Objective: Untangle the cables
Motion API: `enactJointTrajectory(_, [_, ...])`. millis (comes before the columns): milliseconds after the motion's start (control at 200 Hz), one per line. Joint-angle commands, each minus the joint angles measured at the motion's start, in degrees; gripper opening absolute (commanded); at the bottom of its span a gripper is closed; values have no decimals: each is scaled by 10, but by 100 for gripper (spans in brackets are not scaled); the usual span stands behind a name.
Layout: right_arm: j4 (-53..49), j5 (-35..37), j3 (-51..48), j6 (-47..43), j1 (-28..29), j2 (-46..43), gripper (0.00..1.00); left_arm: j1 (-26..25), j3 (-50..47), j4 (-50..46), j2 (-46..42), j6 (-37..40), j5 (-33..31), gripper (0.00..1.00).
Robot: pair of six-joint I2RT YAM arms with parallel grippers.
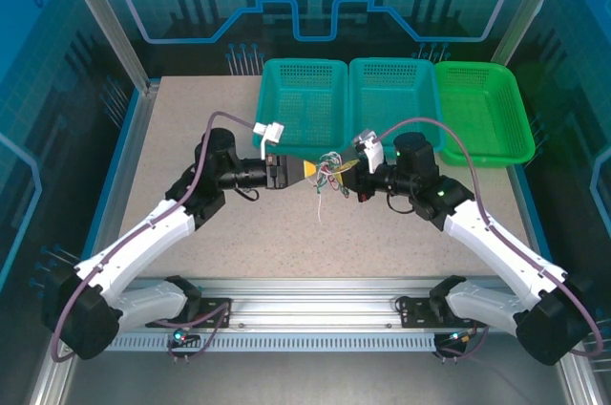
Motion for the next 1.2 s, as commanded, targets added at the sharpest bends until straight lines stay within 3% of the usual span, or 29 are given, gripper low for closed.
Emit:
enactJointTrajectory(0, [21, -12, 13, 16, -6, 4, 0, 1, -8, 32, -1, -6, 19, 15])
enactJointTrajectory(45, [16, -6, 14, 16, -6, 7, 0, 1, -4, 20, -4, 3, 8, 0])
enactJointTrajectory(150, [-2, 39, 9, 19, -9, 5, 0, 3, 16, -46, -24, 43, -55, 0])
enactJointTrajectory(250, [-34, 169, -22, 34, -24, -11, 0, 26, 32, -97, -63, 63, -128, 0])
enactJointTrajectory(365, [-78, 301, -71, 79, -74, -49, 1, 74, 57, -162, -102, 71, -169, 0])
enactJointTrajectory(480, [-103, 307, -100, 54, -90, -67, 7, 84, 83, -219, -103, 101, -161, 0])
enactJointTrajectory(600, [-108, 275, -123, 53, -76, -58, 10, 76, 66, -211, -82, 89, -136, 0])
enactJointTrajectory(775, [-77, 238, -148, 51, -25, -50, 4, -8, 41, -249, -31, 164, -173, 0])
enactJointTrajectory(810, [-70, 219, -150, 45, -22, -51, 5, -26, 44, -267, -18, 187, -185, 12])
enactJointTrajectory(865, [-69, 202, -144, 30, -14, -46, 5, -52, 57, -299, 5, 230, -202, 40])
enactJointTrajectory(900, [-75, 194, -137, 13, -6, -39, 5, -65, 69, -320, 21, 260, -210, 48])
enactJointTrajectory(1065, [-98, 145, -101, -74, 31, -4, 4, -73, 126, -395, 109, 335, -210, 73])
enactJointTrajectory(1196, [-91, 142, -79, -88, 52, 8, 3, -72, 150, -376, 181, 309, -122, 75])
